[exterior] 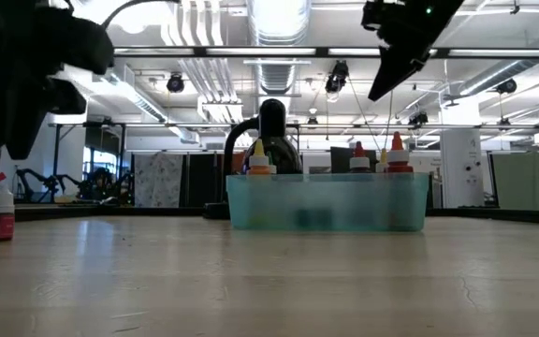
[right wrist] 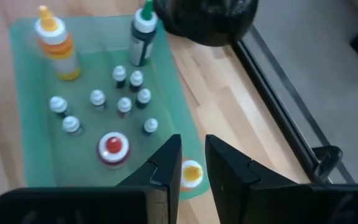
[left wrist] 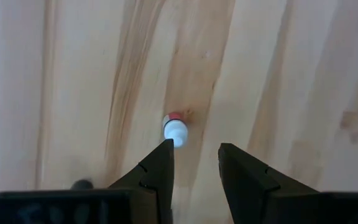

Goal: Pick & Place food coloring
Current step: Put the pink food coloring bottle into the bin

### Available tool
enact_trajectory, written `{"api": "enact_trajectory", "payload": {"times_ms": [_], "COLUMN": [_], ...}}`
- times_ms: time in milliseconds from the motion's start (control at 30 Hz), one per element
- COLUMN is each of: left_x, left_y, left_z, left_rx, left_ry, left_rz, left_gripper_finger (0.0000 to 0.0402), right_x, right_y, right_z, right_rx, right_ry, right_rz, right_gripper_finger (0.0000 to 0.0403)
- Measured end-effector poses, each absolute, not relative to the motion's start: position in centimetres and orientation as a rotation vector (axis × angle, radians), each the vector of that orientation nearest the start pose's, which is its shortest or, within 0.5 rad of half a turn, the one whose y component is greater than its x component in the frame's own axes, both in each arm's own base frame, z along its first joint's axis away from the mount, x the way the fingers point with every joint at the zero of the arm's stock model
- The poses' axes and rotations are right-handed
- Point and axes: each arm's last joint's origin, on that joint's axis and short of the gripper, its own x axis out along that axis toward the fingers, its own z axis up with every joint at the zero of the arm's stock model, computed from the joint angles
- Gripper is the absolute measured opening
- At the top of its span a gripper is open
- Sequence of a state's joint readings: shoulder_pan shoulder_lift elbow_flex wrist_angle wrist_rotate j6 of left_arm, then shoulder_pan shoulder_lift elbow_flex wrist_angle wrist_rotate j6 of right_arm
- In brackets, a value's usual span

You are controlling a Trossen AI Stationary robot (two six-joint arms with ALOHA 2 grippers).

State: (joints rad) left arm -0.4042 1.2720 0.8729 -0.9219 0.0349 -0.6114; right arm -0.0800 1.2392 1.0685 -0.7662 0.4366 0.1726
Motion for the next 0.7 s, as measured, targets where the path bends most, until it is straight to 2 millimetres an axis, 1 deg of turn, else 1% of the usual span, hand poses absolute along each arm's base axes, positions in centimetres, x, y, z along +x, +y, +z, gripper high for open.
{"api": "enact_trajectory", "payload": {"times_ms": [200, 333, 567, 700], "left_x": [19.2, 18.7, 18.8, 18.8], "left_y": [-8.3, -8.1, -8.0, -8.0], "left_z": [19.9, 19.0, 18.6, 18.6], "left_rx": [-0.207, -0.199, -0.171, -0.214], "left_ry": [1.37, 1.394, 1.359, 1.362], "left_rz": [0.004, 0.017, 0.06, 0.086], "left_gripper_finger": [0.0099, 0.0099, 0.0099, 0.0099], "right_x": [23.8, 23.7, 23.7, 23.7], "right_y": [-4.2, -4.4, -4.4, -4.4], "right_z": [29.0, 28.8, 28.8, 28.8], "right_rx": [0.009, 0.021, 0.027, 0.026], "right_ry": [0.897, 0.901, 0.897, 0.898], "right_rz": [-0.597, -0.611, -0.614, -0.613], "right_gripper_finger": [0.0063, 0.0063, 0.0063, 0.0063]}}
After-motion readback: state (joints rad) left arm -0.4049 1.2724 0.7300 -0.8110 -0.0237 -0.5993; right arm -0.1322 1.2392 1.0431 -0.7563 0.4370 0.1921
